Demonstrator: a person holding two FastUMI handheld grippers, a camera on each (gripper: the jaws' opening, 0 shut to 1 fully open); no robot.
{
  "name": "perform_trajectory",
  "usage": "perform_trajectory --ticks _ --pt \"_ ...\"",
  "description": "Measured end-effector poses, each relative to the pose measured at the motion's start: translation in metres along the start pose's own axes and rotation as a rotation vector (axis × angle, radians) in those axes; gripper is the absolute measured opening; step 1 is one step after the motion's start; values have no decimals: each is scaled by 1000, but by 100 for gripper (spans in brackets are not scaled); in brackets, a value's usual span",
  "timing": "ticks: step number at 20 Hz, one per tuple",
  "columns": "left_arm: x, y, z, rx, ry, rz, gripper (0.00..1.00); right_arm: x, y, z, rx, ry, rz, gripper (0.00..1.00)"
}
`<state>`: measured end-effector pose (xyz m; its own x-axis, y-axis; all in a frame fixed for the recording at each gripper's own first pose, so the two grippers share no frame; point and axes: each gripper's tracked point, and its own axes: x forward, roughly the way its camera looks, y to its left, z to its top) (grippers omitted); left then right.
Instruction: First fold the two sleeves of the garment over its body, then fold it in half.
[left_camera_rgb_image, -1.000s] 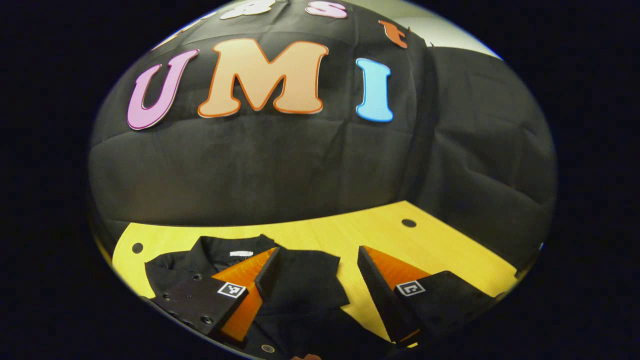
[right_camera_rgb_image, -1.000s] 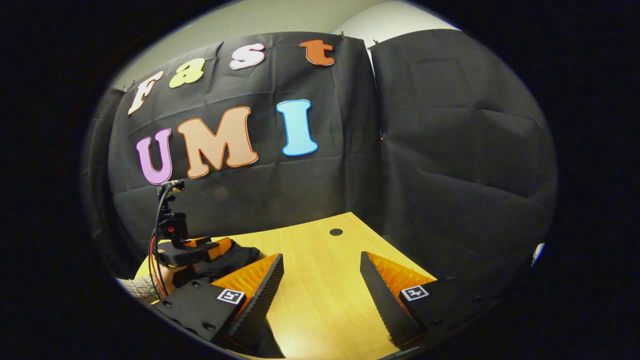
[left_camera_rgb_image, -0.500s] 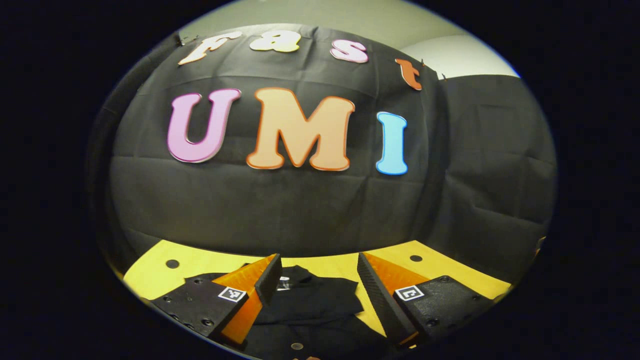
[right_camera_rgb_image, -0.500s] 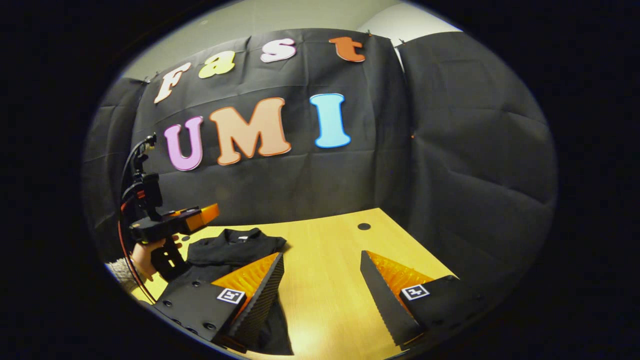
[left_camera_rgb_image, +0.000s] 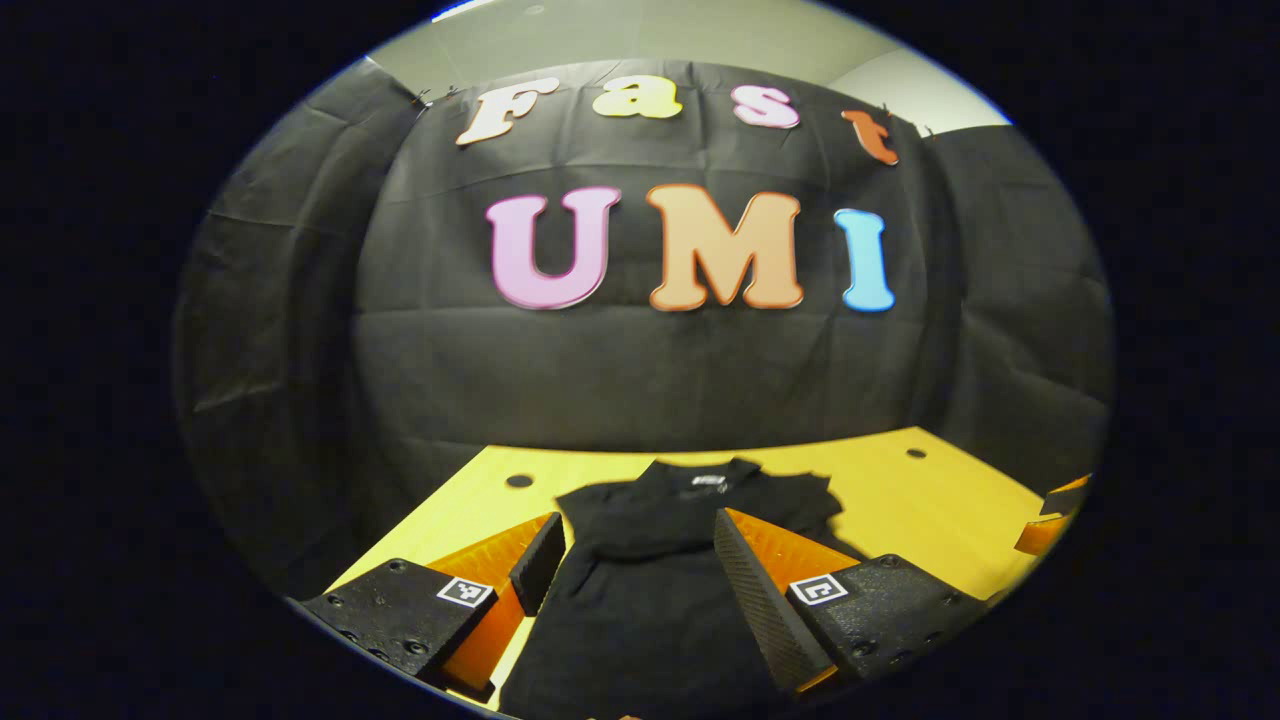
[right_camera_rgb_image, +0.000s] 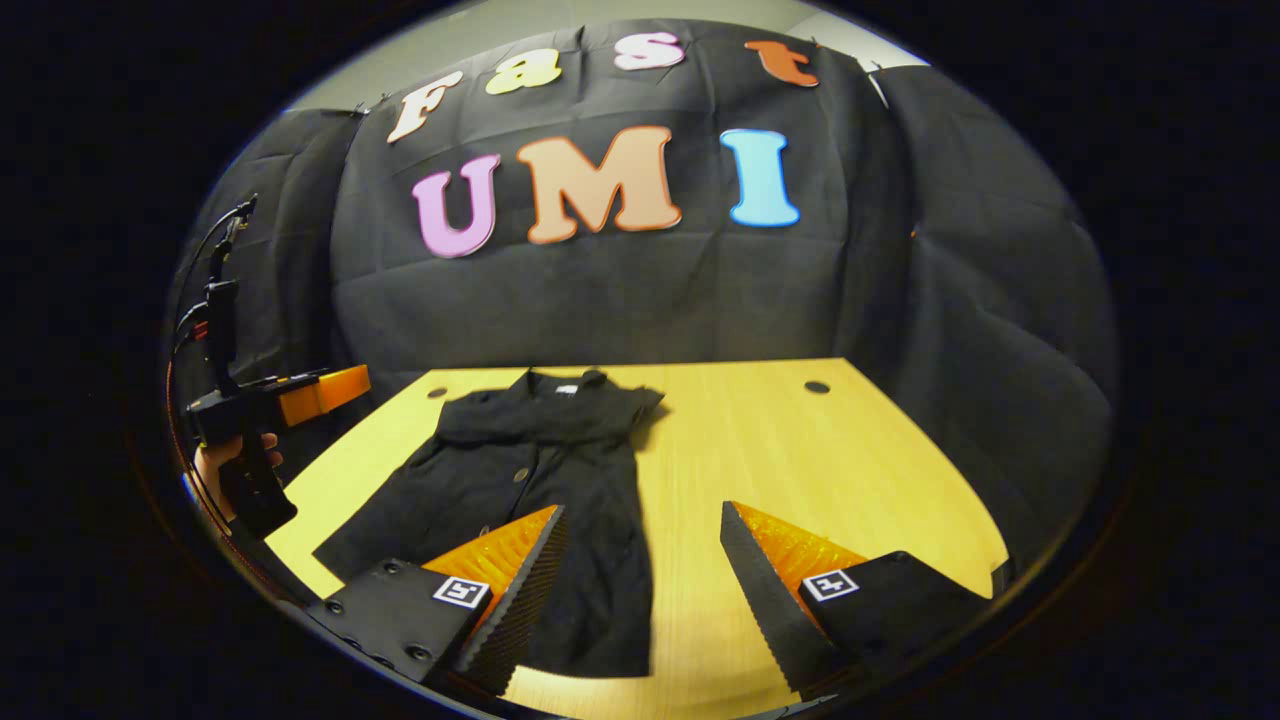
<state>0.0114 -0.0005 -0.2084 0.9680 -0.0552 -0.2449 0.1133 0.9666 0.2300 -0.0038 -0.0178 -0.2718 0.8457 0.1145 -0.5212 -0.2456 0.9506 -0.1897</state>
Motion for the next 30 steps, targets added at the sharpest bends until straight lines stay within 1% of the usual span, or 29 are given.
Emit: perform_trajectory --ticks 2,3,4,6,9,12,15,17,19,21,22,23,24,25,26,27,28,29,30 --pt "-20 26 -36 11 77 55 92 1 11 -31 -13 65 17 94" --pt "-29 33 -49 4 104 67 92 2 15 -42 -14 89 21 98" --pt "-38 38 -62 -7 131 77 94 3 19 -55 -10 117 24 97" --pt "-56 44 -91 -18 191 93 92 5 26 -77 -1 164 27 98" --pt "-82 48 -138 12 303 99 92 11 27 -106 -23 228 14 98" --pt "-98 48 -169 7 379 83 93 16 28 -134 -20 300 18 98" --pt "-110 52 -199 3 475 90 93 16 28 -153 -15 350 10 98" --pt "-116 55 -210 -5 505 100 96 18 29 -159 -23 361 6 98" --pt "-119 57 -220 -8 533 107 94 20 28 -162 -45 371 -7 98" --pt "-123 60 -231 -4 571 114 94 19 28 -162 -47 371 -13 98" --pt "-123 60 -227 -6 553 115 94 19 27 -163 -43 370 -14 94" --pt "-121 60 -228 -8 551 119 96 19 28 -163 -37 368 -15 93" --pt "-124 58 -230 -14 557 121 93 20 28 -163 -28 368 -16 94" --pt "-121 56 -228 -26 543 116 94 20 29 -162 -20 371 -18 94" --pt "-122 55 -231 -36 548 118 94 20 29 -164 -17 376 -18 98" --pt "-121 53 -229 -38 537 114 92 20 31 -164 -17 377 -16 94" --pt "-123 50 -229 -44 542 103 88 19 34 -165 -22 372 -8 94" --pt "-123 49 -228 -42 541 94 85 20 39 -164 -32 363 1 90" --pt "-123 47 -231 -41 549 83 79 21 43 -164 -38 358 7 80"
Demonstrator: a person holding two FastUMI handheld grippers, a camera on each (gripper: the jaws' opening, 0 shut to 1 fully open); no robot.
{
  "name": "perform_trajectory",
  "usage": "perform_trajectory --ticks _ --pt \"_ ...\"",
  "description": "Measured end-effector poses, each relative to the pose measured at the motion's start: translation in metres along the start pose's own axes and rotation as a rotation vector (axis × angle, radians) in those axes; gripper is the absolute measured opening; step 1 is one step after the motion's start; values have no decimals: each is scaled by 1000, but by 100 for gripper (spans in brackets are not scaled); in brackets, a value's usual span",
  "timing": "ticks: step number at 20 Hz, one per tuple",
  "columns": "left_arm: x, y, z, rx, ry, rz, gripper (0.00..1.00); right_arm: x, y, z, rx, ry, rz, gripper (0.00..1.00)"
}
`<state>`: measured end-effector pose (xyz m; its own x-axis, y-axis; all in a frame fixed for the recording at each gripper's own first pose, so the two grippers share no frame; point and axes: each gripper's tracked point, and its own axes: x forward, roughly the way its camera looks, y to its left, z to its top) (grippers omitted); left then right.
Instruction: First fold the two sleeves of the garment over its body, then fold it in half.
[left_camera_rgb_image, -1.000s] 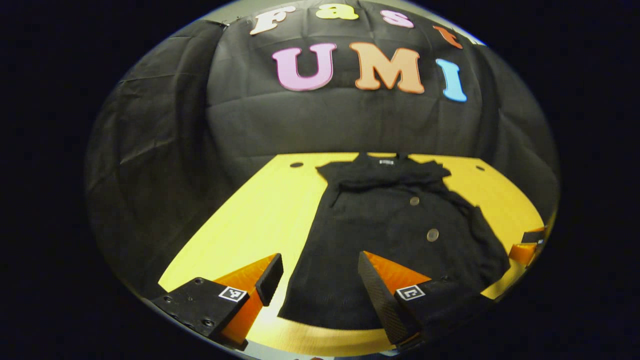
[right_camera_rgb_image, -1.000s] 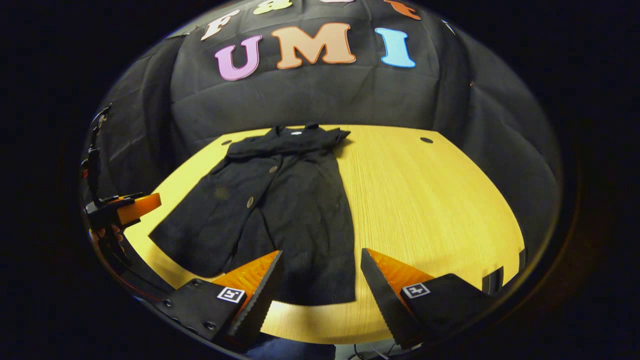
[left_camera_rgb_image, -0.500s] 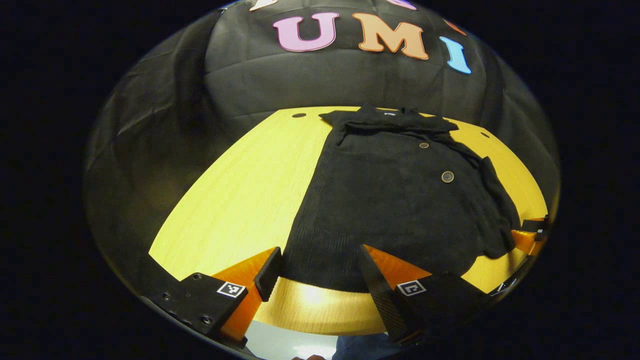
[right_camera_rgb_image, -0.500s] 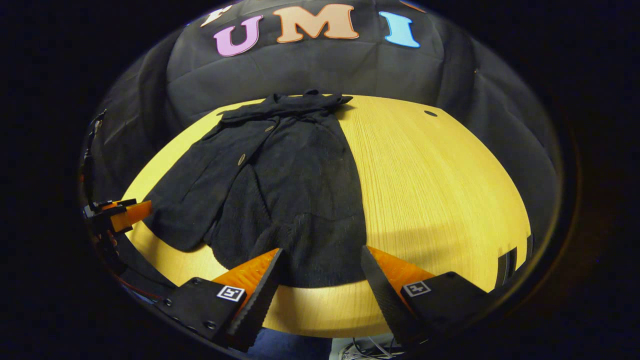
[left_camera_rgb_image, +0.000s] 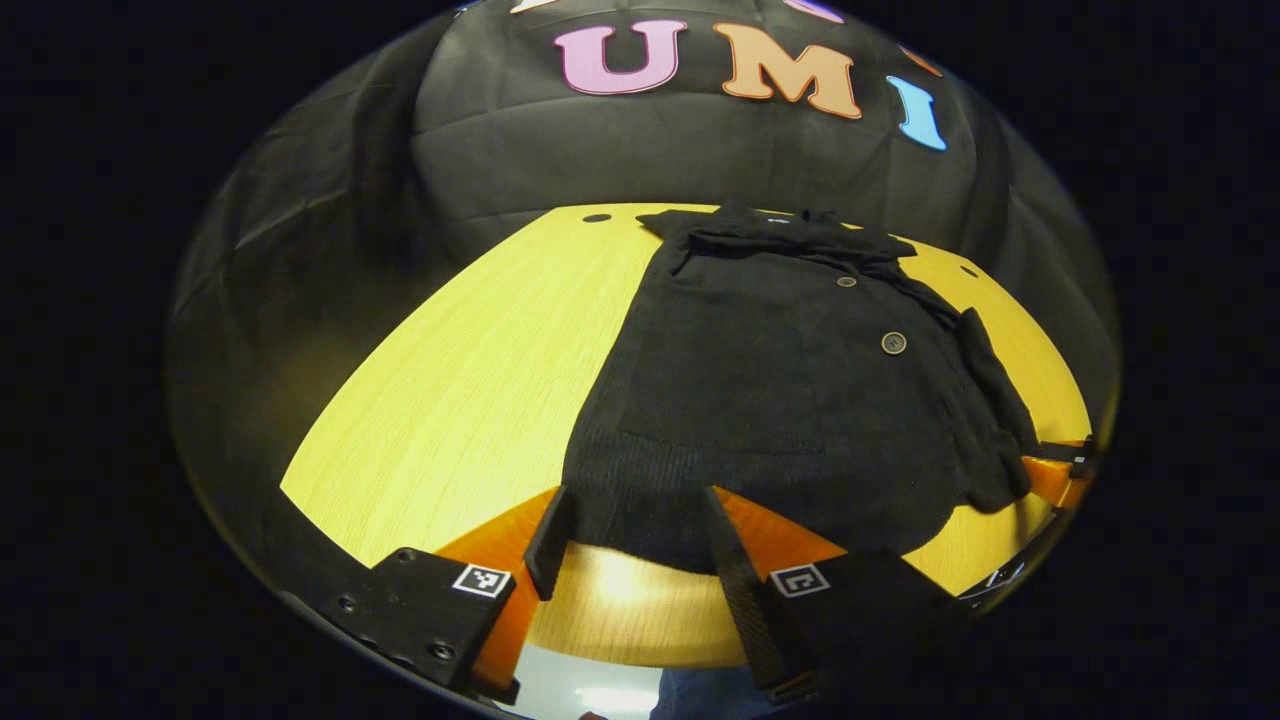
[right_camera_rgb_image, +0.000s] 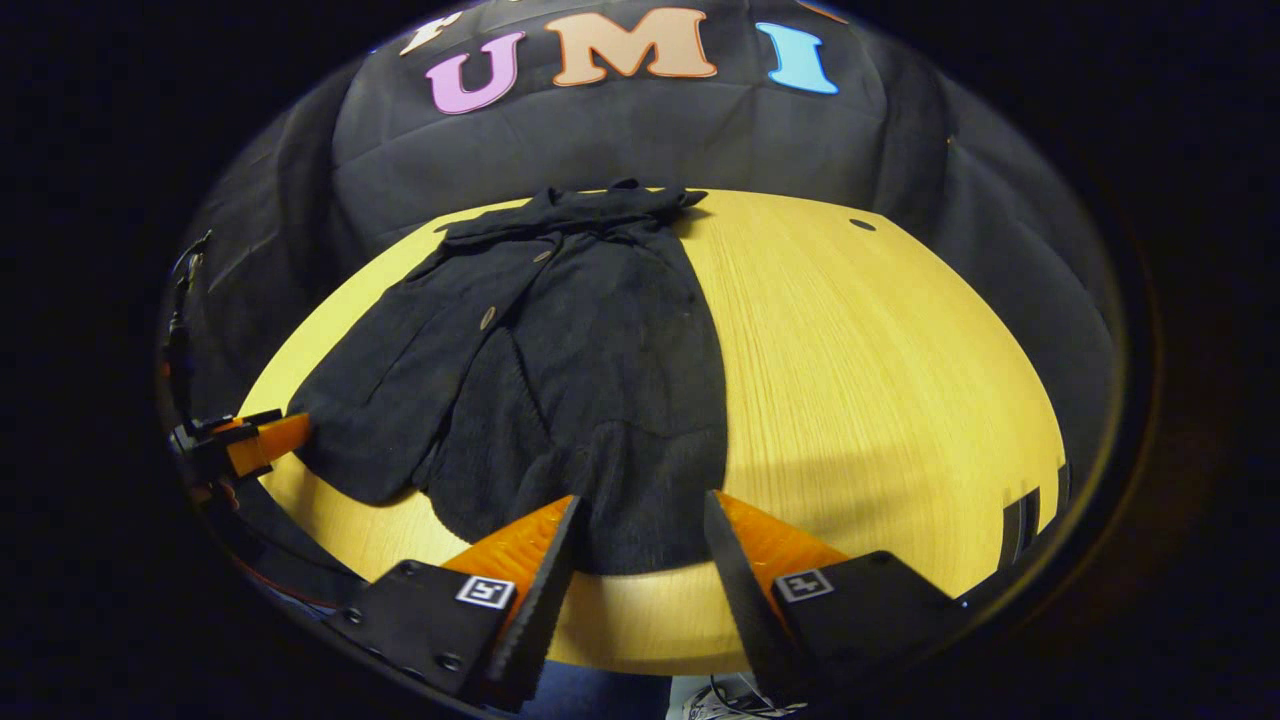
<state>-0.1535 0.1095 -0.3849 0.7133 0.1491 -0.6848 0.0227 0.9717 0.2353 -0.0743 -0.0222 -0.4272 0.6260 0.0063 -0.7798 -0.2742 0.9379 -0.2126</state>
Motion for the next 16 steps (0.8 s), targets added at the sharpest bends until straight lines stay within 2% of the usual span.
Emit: perform_trajectory --ticks 2,3,4,5,6,11,13,15,16 --pt "0 -2 1 6 15 -16 71 1 8 -1 -1 -1 11 58" --pt "1 -4 1 0 20 -28 69 2 11 -1 6 2 17 52" --pt "1 -4 3 -7 18 -31 59 0 15 -1 19 5 24 42" --pt "1 -2 2 -15 18 -27 52 -1 18 -1 28 10 31 41" --pt "1 -1 3 -24 16 -31 30 0 20 -2 40 13 31 29" --pt "-1 2 3 -82 36 -61 4 1 23 -1 31 24 13 17" --pt "-1 1 3 -88 39 -71 0 -1 23 -1 23 33 7 14" --pt "-2 1 6 -72 37 -72 0 -3 26 -3 38 47 14 6" --pt "-2 3 3 -66 40 -70 0 -5 27 -1 42 47 16 10"
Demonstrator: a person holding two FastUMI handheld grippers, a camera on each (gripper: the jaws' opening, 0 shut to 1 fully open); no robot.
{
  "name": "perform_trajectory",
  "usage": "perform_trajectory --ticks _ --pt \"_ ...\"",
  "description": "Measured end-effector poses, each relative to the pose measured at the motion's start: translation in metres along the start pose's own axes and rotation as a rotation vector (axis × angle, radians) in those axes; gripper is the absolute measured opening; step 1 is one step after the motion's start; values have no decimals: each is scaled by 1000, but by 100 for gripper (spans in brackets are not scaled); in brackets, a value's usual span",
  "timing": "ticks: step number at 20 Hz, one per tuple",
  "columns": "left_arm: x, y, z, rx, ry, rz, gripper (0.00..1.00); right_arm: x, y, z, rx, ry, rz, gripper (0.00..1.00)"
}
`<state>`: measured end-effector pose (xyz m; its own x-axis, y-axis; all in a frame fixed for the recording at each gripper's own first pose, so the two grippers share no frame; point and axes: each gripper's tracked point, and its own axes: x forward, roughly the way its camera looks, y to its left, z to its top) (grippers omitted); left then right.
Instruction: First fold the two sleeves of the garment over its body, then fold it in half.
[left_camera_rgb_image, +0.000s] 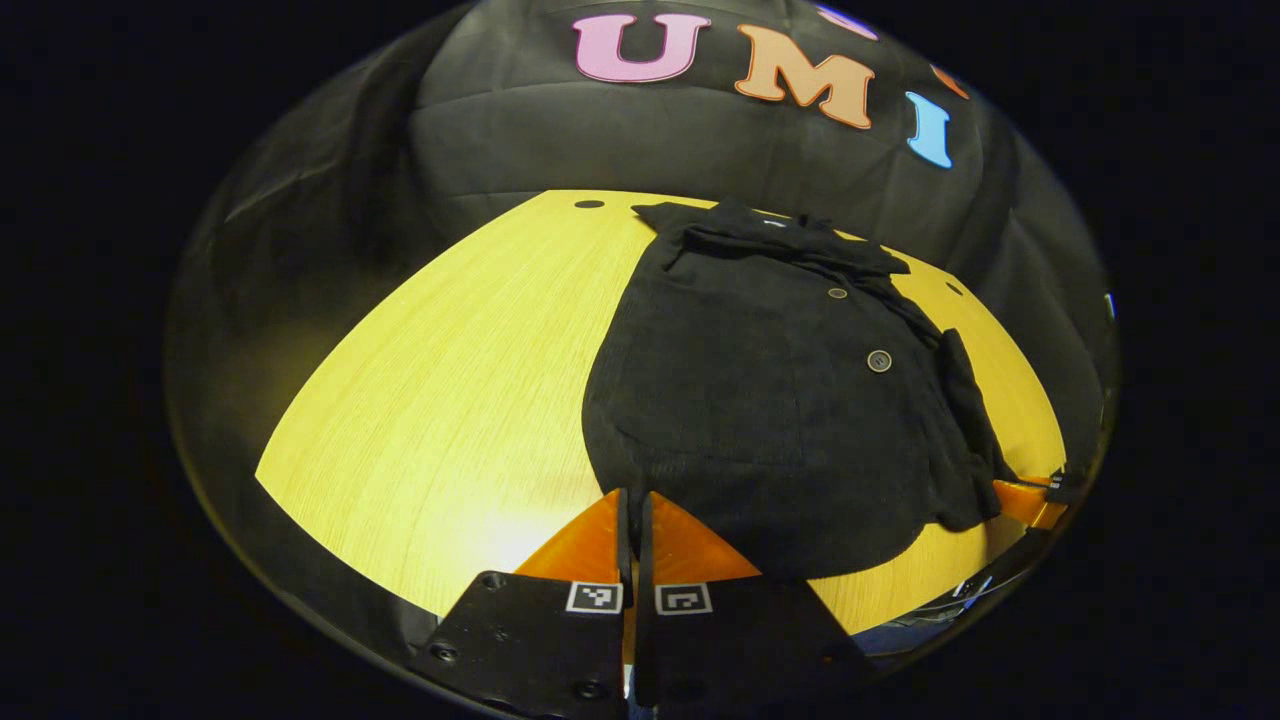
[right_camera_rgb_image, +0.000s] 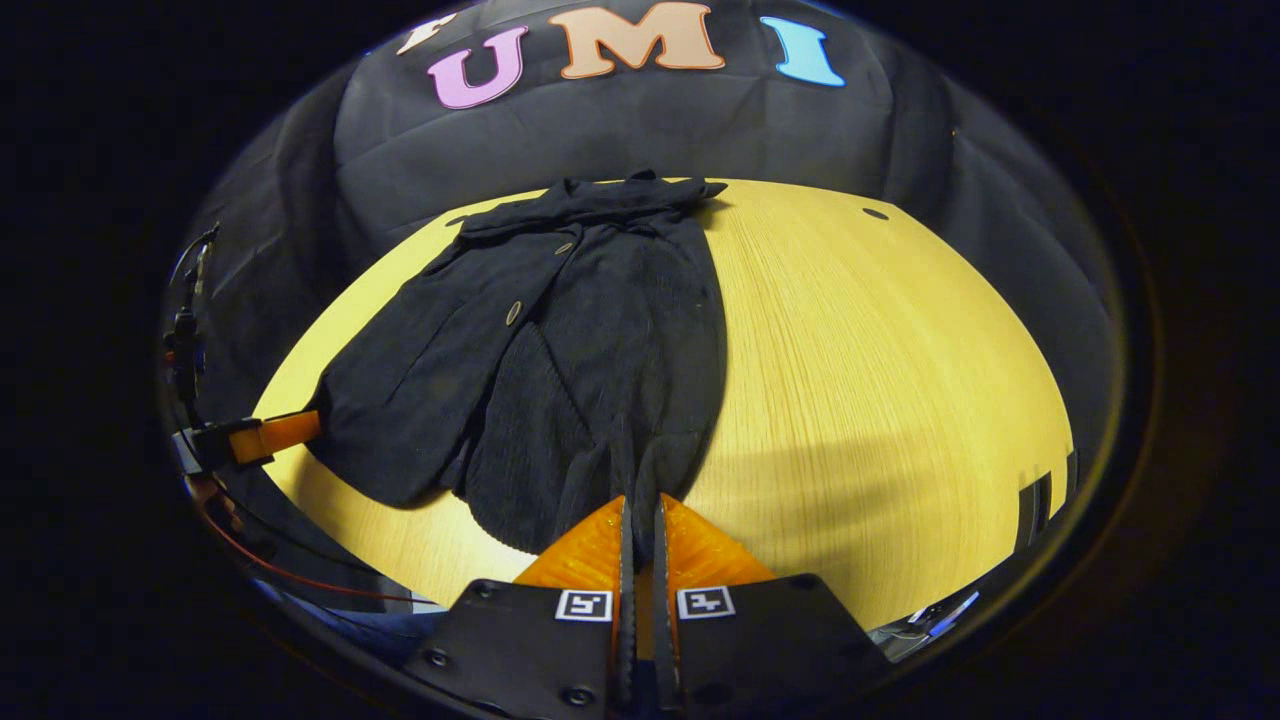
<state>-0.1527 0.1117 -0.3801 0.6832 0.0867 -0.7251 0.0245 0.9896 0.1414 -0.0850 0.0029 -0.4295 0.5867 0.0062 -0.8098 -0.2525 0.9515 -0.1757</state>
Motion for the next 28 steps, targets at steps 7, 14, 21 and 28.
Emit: perform_trajectory --ticks 7,14,21,28 --pt "-28 -6 17 1 -30 -24 0 -39 8 16 -19 -28 1 9" --pt "-34 -12 99 24 -183 -46 0 -53 5 86 6 -130 -7 10" --pt "-7 -32 216 18 -363 -119 0 -37 -5 214 -50 -312 -29 9" --pt "35 -48 320 39 -508 -150 0 -6 -7 312 -120 -427 -71 9"
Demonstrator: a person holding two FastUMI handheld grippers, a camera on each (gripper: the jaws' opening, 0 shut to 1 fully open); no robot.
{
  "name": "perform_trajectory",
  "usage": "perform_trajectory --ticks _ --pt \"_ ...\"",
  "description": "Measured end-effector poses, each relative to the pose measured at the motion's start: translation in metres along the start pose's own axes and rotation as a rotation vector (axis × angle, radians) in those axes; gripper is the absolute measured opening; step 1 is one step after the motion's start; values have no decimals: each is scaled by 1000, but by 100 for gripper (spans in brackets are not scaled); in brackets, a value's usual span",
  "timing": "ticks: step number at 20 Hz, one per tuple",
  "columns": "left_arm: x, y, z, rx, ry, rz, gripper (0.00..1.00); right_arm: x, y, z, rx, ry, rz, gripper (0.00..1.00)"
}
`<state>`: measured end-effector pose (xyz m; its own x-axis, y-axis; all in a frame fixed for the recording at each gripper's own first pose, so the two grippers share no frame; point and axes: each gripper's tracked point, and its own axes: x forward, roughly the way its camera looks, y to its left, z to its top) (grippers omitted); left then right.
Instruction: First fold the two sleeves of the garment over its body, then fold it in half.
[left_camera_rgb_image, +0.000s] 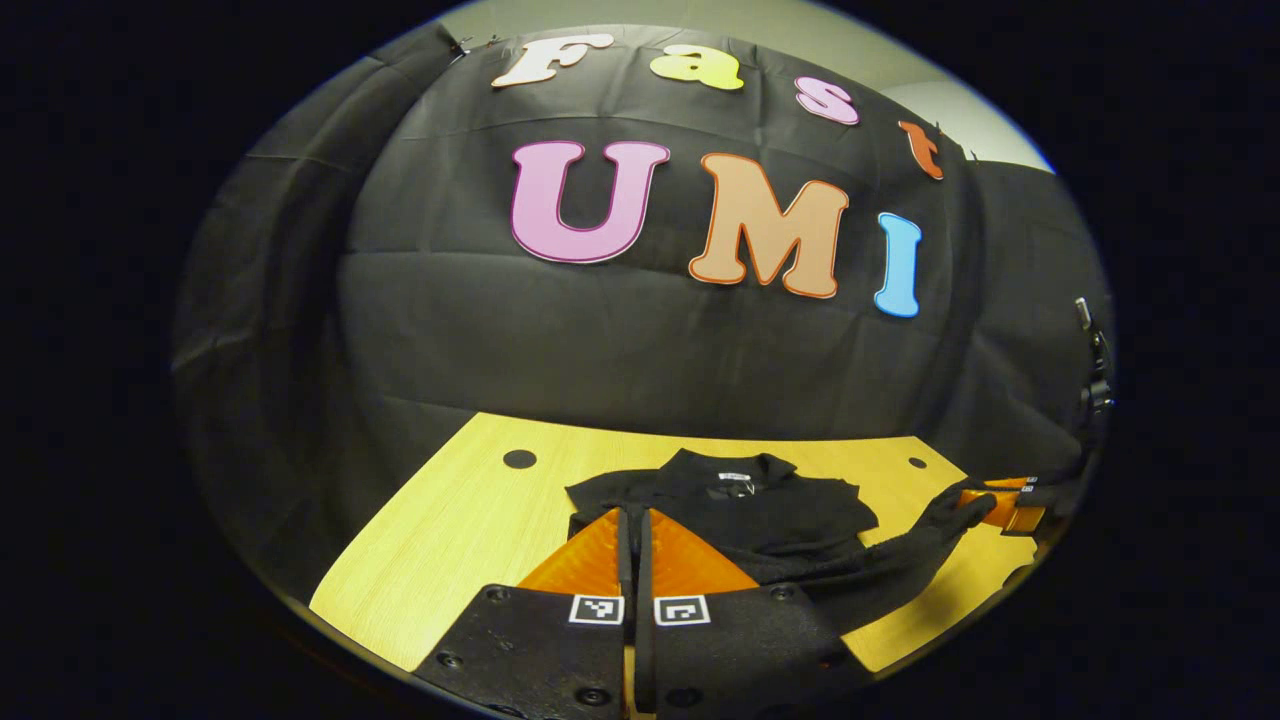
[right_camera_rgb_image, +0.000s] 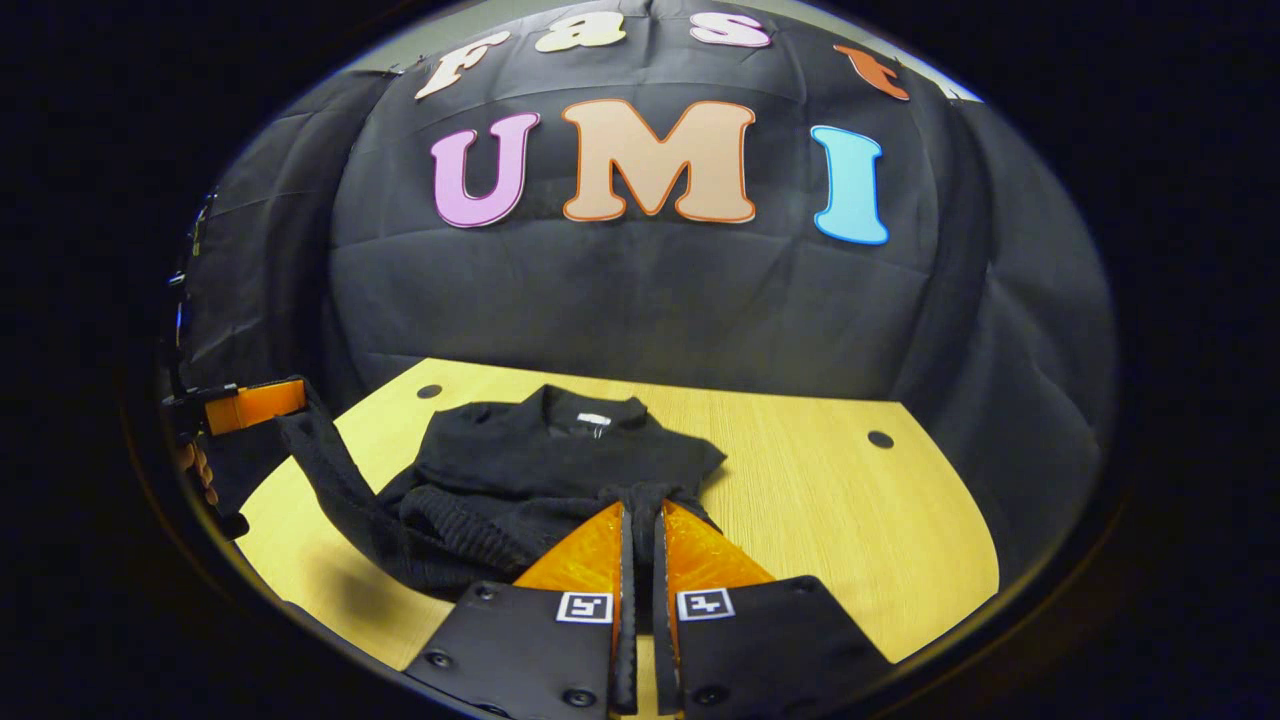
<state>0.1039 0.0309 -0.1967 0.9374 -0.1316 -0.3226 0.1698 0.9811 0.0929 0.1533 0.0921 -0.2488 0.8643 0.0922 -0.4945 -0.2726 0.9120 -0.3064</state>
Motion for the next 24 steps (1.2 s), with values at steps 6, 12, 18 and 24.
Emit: perform_trajectory --ticks 6,12,18,24 --pt "73 6 27 2 -50 3 0 63 -23 43 -68 -48 -47 9" --pt "138 17 19 30 -37 26 0 135 -34 77 -26 -59 -71 9" --pt "189 17 11 92 -1 38 0 185 -46 79 -4 -20 -106 8" --pt "205 17 27 194 -39 50 95 203 -42 65 112 42 -60 63"
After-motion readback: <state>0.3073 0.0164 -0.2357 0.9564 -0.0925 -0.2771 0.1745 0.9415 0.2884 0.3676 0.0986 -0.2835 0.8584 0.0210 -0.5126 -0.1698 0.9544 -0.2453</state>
